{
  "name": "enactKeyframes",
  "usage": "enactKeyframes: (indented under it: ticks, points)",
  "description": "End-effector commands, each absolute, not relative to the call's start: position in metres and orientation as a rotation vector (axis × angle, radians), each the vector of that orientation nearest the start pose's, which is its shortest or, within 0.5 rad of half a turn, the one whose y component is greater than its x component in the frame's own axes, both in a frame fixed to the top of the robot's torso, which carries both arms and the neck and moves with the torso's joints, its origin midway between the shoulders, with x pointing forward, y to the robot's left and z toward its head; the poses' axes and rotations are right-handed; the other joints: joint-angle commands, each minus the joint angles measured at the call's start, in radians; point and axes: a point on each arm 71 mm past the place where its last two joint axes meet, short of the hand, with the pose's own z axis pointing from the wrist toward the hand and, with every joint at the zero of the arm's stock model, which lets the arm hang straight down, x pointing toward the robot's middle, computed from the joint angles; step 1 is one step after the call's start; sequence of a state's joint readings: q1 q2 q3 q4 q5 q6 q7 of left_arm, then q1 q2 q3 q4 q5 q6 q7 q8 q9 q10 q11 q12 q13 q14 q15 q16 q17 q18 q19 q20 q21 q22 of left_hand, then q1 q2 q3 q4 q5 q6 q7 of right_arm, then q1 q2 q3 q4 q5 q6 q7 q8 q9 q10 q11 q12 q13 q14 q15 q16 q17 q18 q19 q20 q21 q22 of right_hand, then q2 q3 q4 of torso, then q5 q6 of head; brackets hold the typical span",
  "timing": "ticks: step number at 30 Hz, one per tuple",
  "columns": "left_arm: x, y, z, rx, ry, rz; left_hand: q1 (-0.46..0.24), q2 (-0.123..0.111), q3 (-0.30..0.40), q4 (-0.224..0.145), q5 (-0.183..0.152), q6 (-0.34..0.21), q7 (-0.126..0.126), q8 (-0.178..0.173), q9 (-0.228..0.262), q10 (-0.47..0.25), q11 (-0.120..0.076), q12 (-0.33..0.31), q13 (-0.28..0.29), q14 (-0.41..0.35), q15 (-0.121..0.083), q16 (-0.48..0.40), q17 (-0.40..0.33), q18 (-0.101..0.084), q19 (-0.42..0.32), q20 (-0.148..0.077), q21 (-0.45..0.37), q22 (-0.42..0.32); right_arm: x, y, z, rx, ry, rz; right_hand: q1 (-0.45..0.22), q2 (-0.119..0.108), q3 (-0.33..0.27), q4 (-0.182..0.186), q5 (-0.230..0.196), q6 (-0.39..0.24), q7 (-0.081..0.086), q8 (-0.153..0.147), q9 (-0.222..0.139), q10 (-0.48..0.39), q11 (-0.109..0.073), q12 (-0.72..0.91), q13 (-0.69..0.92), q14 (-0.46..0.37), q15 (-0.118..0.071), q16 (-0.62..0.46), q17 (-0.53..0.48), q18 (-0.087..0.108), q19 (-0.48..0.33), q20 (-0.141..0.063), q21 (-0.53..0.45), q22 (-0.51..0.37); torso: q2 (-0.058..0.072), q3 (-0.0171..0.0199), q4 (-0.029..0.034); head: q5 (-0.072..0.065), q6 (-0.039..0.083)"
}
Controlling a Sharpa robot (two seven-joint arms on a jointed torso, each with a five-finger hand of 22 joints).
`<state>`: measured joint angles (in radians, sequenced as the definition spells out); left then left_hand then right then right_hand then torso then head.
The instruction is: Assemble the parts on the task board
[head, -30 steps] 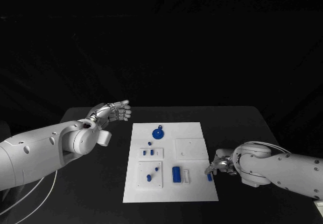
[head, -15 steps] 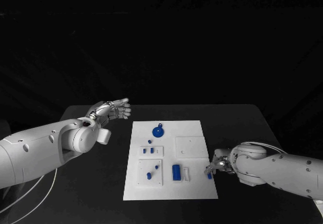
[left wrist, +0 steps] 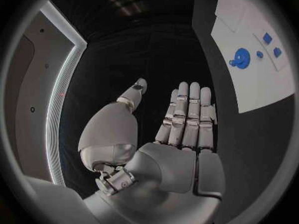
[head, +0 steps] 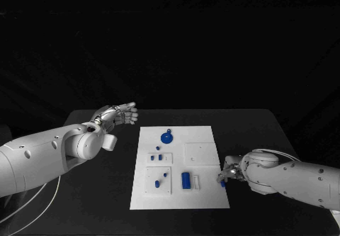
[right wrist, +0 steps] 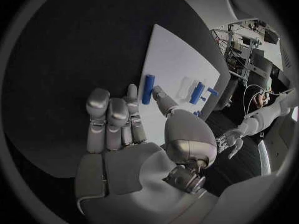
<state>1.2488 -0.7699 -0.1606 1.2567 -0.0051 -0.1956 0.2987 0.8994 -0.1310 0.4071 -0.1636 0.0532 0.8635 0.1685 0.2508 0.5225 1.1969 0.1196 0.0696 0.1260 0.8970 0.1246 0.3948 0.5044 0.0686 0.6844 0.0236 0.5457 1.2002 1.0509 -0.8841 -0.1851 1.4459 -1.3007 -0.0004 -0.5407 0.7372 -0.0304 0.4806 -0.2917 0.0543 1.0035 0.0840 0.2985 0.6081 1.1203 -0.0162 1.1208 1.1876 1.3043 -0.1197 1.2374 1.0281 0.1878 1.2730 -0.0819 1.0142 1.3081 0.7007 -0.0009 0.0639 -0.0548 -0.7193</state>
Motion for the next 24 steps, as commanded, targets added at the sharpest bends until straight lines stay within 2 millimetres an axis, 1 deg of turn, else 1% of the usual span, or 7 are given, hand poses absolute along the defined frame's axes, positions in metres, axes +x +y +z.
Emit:
enactKeyframes:
  ticks: [1, 8, 12, 13, 17, 20, 24]
  points:
    - [0.527, 0.25, -0.215, -1.143, 1.557, -1.377, -0.008, 0.002, -0.003, 0.0, -0.003, -0.005, 0.0, 0.006, -0.001, 0.001, -0.002, 0.003, -0.002, 0.002, 0.004, -0.005, 0.001, 0.018, 0.004, 0.005, -0.006, 0.001, 0.422, -0.277, -0.34, 0.13, 2.382, 0.066, 0.022, 0.006, 0.026, 0.002, -0.005, 0.004, 0.005, -0.007, -0.002, 0.002, -0.005, -0.007, 0.0, 0.003, -0.007, -0.006, 0.0, 0.074, -0.003, 0.003, -0.002, 0.013, 0.0, 0.0002, -0.0006, -0.001, 0.002]
    - [0.527, 0.25, -0.215, -1.144, 1.558, -1.376, -0.007, 0.003, -0.002, -0.001, -0.003, -0.006, 0.0, 0.006, -0.001, 0.0, -0.001, 0.003, -0.002, 0.002, 0.004, -0.006, 0.002, 0.018, 0.004, 0.005, -0.007, 0.001, 0.421, -0.276, -0.34, 0.176, 2.397, 0.093, 0.067, -0.004, 0.22, 0.019, -0.003, 0.012, 0.009, -0.015, -0.003, 0.007, -0.003, -0.01, -0.002, 0.007, -0.003, -0.009, -0.002, 0.074, 0.005, 0.016, -0.003, 0.011, 0.0, 0.0, -0.0002, -0.003, 0.002]
    - [0.527, 0.25, -0.215, -1.145, 1.558, -1.374, -0.006, 0.003, -0.002, -0.001, -0.003, -0.006, 0.0, 0.006, -0.001, 0.0, -0.001, 0.003, -0.002, 0.002, 0.004, -0.006, 0.002, 0.018, 0.004, 0.005, -0.007, 0.001, 0.42, -0.275, -0.341, 0.2, 2.403, 0.11, 0.064, -0.005, 0.231, 0.02, -0.002, 0.013, 0.01, -0.015, -0.003, 0.007, -0.002, -0.01, -0.002, 0.007, -0.002, -0.009, -0.003, 0.074, 0.006, 0.018, -0.002, 0.011, 0.0, -0.0005, -0.0007, -0.003, 0.001]
    - [0.527, 0.25, -0.215, -1.145, 1.558, -1.373, -0.005, 0.004, -0.001, -0.001, -0.003, -0.006, 0.0, 0.006, -0.001, 0.001, -0.001, 0.003, -0.002, 0.003, 0.004, -0.006, 0.002, 0.018, 0.004, 0.005, -0.007, 0.002, 0.42, -0.275, -0.341, 0.205, 2.403, 0.115, 0.076, 0.011, 0.259, 0.016, 0.014, 0.016, 0.009, -0.016, -0.003, 0.008, -0.002, -0.01, -0.002, 0.008, -0.003, -0.009, -0.003, 0.074, 0.006, 0.018, -0.002, 0.012, 0.0, -0.0005, -0.0008, -0.002, 0.001]
    - [0.527, 0.249, -0.215, -1.145, 1.558, -1.374, -0.005, 0.004, -0.001, -0.001, -0.003, -0.006, 0.0, 0.006, -0.001, 0.001, -0.001, 0.003, -0.002, 0.003, 0.004, -0.006, 0.002, 0.018, 0.004, 0.005, -0.007, 0.002, 0.42, -0.278, -0.341, 0.241, 2.401, 0.12, 0.076, 0.011, 0.259, 0.016, 0.014, 0.016, 0.009, -0.016, -0.003, 0.008, -0.002, -0.01, -0.002, 0.008, -0.003, -0.009, -0.003, 0.074, 0.006, 0.018, -0.002, 0.012, 0.0, -0.001, -0.0004, -0.002, 0.003]
    - [0.527, 0.249, -0.215, -1.145, 1.557, -1.373, -0.004, 0.006, -0.001, -0.001, -0.003, -0.007, 0.0, 0.006, -0.002, 0.0, -0.001, 0.003, -0.002, 0.003, 0.004, -0.006, 0.003, 0.018, 0.004, 0.005, -0.007, 0.002, 0.421, -0.285, -0.34, 0.261, 2.391, 0.105, 0.067, 0.015, 0.291, 0.014, 0.051, 0.03, 0.006, -0.012, -0.002, 0.016, -0.004, -0.009, -0.003, 0.01, -0.003, -0.009, -0.004, 0.074, 0.009, 0.024, 0.001, 0.014, 0.0, -0.0015, 0.0001, -0.002, 0.004]
    - [0.526, 0.25, -0.215, -1.145, 1.556, -1.371, -0.003, 0.006, 0.0, -0.002, -0.003, -0.007, 0.0, 0.006, -0.002, 0.0, -0.001, 0.003, -0.002, 0.003, 0.004, -0.007, 0.003, 0.018, 0.004, 0.005, -0.007, 0.002, 0.418, -0.3, -0.338, 0.288, 2.382, 0.074, 0.046, 0.014, 0.306, 0.012, 0.046, 0.037, 0.005, -0.015, -0.008, 0.023, -0.005, -0.011, -0.006, 0.011, -0.004, -0.008, -0.004, 0.074, 0.013, 0.027, 0.005, 0.015, -0.001, -0.0018, 0.0004, -0.001, 0.005]
